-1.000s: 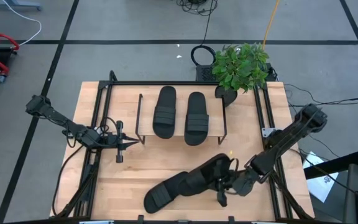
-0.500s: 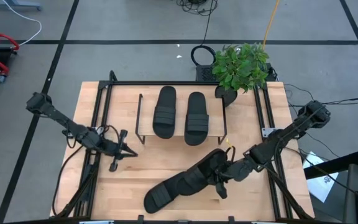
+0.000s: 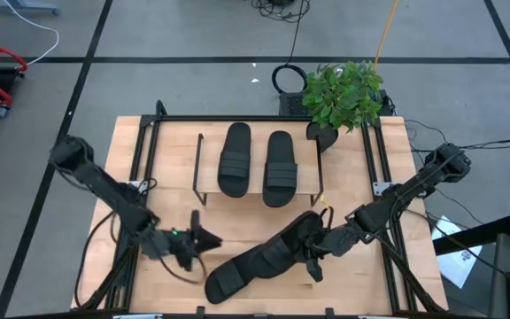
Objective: Pick and place slides into the shelf
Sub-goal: Put the black slide under the shelf
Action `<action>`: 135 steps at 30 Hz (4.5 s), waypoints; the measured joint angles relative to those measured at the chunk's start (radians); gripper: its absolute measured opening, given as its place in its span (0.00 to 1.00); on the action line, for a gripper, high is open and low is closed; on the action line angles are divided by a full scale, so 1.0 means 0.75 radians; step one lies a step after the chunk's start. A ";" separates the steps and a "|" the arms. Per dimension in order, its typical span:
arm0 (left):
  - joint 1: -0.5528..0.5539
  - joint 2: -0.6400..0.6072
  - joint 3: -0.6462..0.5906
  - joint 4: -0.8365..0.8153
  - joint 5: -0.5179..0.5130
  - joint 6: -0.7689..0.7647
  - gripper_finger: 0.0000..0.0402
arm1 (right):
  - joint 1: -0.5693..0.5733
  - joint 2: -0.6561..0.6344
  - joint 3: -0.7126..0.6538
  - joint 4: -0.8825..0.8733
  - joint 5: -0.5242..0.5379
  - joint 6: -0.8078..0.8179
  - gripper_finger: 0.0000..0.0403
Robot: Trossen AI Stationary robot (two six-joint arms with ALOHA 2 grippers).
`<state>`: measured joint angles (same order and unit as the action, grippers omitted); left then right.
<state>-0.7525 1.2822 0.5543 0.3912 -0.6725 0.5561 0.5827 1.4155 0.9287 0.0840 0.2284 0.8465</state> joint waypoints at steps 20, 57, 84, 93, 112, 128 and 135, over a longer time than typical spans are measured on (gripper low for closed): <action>0.028 0.672 0.689 -0.013 -0.378 0.823 0.45 | 0.001 0.000 0.001 0.035 0.017 0.138 0.02; 0.226 0.795 0.996 -0.321 -0.121 0.755 0.45 | -0.013 0.001 -0.003 0.165 0.052 0.107 0.02; 0.119 0.799 0.996 -0.343 -0.473 0.562 0.00 | -0.013 -0.019 0.005 0.144 0.039 -0.203 0.18; 0.026 0.799 0.994 -0.382 -0.640 0.417 0.00 | -0.004 -0.063 0.005 0.129 0.018 -0.349 0.39; 0.001 0.799 0.994 -0.660 -0.650 -0.302 0.00 | 0.017 -0.172 0.004 0.045 0.182 -0.672 0.44; 0.067 1.099 1.552 -1.625 -0.483 -0.819 0.00 | 0.122 -0.241 0.002 -0.014 0.190 -0.741 0.44; 0.128 1.300 1.899 -1.778 -0.570 -0.915 0.00 | 0.184 -0.241 0.002 -0.015 0.398 -0.762 0.44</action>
<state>-0.6566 2.2576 1.9787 -0.9426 -1.1002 -0.1305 0.7210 1.2346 0.9298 0.0731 0.5270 0.2750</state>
